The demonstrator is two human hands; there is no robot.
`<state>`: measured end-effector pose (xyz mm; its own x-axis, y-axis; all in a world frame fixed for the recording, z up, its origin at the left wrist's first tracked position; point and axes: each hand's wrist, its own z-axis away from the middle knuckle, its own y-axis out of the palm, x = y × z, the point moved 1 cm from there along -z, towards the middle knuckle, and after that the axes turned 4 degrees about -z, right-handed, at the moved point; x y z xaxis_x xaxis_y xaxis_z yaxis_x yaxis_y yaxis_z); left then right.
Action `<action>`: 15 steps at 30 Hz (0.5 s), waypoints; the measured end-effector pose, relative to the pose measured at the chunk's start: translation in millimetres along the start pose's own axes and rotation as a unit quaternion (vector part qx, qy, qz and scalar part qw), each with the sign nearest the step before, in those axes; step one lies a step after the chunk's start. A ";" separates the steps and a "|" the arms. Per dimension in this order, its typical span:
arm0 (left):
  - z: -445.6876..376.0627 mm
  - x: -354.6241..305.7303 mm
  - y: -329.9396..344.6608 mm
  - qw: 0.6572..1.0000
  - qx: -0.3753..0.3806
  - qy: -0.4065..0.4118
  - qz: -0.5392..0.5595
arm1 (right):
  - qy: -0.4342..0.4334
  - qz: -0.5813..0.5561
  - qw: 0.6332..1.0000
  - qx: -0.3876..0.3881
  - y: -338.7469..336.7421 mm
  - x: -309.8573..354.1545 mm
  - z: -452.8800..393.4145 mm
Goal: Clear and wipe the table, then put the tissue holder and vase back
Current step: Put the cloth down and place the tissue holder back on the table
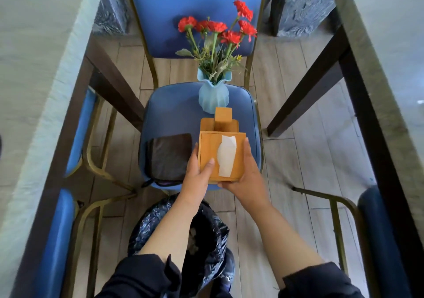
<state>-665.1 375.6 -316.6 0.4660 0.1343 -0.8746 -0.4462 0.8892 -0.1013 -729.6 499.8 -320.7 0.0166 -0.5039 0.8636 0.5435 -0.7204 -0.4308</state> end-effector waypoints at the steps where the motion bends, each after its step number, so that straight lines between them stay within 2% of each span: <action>1: 11.6 -6.5 -3.8 1.000 -0.001 0.003 0.005 | -0.007 -0.002 1.000 -0.002 -2.2 10.9 9.1; 9: 126.1 -75.5 -53.3 0.998 -0.038 0.028 0.047 | -0.078 -0.044 0.995 -0.035 -6.7 119.7 98.6; 15: 223.6 -95.4 -122.4 0.991 -0.072 0.070 0.083 | -0.135 -0.035 0.990 -0.027 28.4 193.0 179.5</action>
<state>-484.1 351.7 -114.7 0.2707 0.2025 -0.9411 -0.6177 0.7863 -0.0085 -560.3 467.7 -119.2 0.2085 -0.3115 0.9271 0.5064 -0.7766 -0.3748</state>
